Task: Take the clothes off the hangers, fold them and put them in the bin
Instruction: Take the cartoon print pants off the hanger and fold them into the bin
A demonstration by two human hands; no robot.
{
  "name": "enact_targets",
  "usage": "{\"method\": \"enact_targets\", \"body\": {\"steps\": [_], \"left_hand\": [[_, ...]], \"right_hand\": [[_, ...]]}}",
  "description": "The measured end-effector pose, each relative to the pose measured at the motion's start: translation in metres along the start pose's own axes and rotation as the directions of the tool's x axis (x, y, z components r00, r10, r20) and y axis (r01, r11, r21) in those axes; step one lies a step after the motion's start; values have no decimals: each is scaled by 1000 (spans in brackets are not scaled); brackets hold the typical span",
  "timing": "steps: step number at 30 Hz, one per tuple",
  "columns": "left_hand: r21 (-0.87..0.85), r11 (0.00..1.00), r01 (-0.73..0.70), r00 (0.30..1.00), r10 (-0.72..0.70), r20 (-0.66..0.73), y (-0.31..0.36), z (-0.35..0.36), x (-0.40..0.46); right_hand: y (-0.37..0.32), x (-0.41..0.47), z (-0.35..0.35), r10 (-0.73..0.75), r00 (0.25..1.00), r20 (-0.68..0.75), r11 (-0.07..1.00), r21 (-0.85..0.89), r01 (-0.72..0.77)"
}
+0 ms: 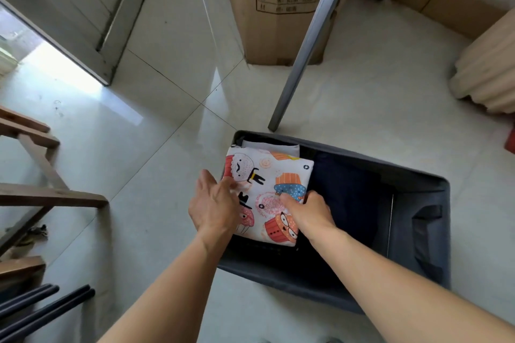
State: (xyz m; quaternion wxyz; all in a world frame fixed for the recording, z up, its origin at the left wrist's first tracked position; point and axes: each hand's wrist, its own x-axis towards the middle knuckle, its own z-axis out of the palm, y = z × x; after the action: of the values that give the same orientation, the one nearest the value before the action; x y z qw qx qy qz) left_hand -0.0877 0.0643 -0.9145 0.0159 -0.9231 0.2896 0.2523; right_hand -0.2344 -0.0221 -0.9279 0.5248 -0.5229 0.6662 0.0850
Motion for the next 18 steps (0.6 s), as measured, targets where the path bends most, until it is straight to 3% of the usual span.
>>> {"method": "enact_targets", "body": {"steps": [5,7,11,18], "left_hand": [[-60,998,25,987,-15,160,4,-34,-15],[-204,978,41,978,2,206,10,-48,-24],[-598,793,111,958,75,278,40,-88,-56],[-776,603,183,945,111,309,92,-182,-152]], "right_hand": [[-13,-34,-20,12,998,-55,998,-54,-15],[-20,-52,-32,6,999,-47,999,-47,-9],[-41,-93,-61,33,999,-10,999,24,-33],[-91,-207,-138,12,998,65,983,181,-24]]}}
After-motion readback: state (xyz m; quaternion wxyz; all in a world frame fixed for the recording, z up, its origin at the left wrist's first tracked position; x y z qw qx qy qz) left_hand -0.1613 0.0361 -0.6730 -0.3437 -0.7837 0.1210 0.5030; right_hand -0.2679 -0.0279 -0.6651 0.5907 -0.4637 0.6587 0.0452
